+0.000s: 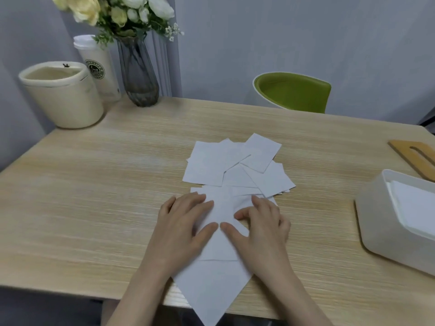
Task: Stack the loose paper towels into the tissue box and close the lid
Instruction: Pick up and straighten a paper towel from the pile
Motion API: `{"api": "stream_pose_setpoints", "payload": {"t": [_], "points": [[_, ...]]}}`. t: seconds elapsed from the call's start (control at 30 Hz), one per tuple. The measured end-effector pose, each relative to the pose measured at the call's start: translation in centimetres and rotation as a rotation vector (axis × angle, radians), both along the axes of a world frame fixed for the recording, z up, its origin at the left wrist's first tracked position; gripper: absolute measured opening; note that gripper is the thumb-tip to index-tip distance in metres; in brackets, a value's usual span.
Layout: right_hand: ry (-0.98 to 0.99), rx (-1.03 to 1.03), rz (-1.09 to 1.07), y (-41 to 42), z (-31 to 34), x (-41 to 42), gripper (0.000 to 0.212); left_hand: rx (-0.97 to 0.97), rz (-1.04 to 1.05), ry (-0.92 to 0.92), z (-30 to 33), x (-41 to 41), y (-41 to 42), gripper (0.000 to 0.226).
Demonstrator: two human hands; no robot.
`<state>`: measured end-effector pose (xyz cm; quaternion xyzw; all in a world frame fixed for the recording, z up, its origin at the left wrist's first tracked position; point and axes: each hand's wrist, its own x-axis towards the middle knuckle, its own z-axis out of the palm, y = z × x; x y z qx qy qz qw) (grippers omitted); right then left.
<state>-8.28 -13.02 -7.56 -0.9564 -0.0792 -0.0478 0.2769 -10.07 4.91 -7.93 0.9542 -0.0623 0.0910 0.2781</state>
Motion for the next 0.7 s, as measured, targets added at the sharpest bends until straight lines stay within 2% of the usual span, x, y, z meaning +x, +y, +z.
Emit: {"api": "stream_pose_setpoints", "payload": {"t": [0.23, 0.4, 0.53, 0.7], "points": [[-0.027, 0.007, -0.028, 1.3, -0.2, -0.1, 0.027, 0.005, -0.009, -0.010, -0.2, 0.0, 0.0, 0.062], [-0.101, 0.007, -0.033, 1.5, -0.1, -0.1, 0.017, 0.011, -0.011, -0.020, -0.3, 0.0, 0.1, 0.045], [-0.210, 0.012, -0.069, 1.8, 0.3, -0.1, 0.015, 0.012, -0.005, -0.036, -0.1, 0.0, -0.2, 0.051], [-0.219, -0.021, -0.107, 1.4, 0.7, -0.1, 0.017, 0.027, -0.003, -0.024, 0.1, 0.4, -0.3, 0.054]]}}
